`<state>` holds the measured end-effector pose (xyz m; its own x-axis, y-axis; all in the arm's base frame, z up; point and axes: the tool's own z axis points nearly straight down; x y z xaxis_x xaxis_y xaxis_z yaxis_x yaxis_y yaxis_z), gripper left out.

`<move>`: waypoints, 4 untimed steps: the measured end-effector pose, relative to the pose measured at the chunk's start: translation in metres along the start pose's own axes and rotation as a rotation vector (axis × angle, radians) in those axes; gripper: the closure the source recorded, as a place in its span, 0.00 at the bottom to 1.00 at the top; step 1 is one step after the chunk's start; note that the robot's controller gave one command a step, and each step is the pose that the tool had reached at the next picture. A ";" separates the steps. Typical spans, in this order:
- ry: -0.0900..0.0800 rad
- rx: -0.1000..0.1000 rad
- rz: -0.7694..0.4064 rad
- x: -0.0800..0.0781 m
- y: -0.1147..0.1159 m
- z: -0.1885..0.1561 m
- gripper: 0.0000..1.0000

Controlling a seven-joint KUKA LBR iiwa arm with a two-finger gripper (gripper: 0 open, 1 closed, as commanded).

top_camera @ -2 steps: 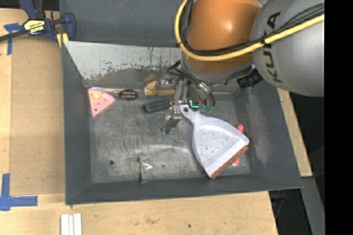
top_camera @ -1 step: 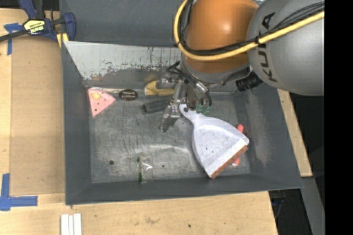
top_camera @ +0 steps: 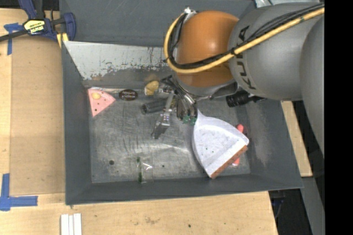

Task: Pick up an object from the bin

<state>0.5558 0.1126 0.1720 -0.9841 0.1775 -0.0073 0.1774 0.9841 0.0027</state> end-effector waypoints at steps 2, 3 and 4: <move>-0.014 -0.003 -0.415 -0.060 -0.033 0.096 1.00; -0.014 -0.003 -0.415 -0.060 -0.033 0.095 1.00; 0.006 0.001 -0.419 -0.064 -0.047 0.005 1.00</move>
Offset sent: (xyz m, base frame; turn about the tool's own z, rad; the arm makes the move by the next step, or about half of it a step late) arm 0.0477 -0.0436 -0.1020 -0.4190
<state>0.6107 0.0552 0.1673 -0.9711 -0.2386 -0.0015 -0.2386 0.9711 0.0001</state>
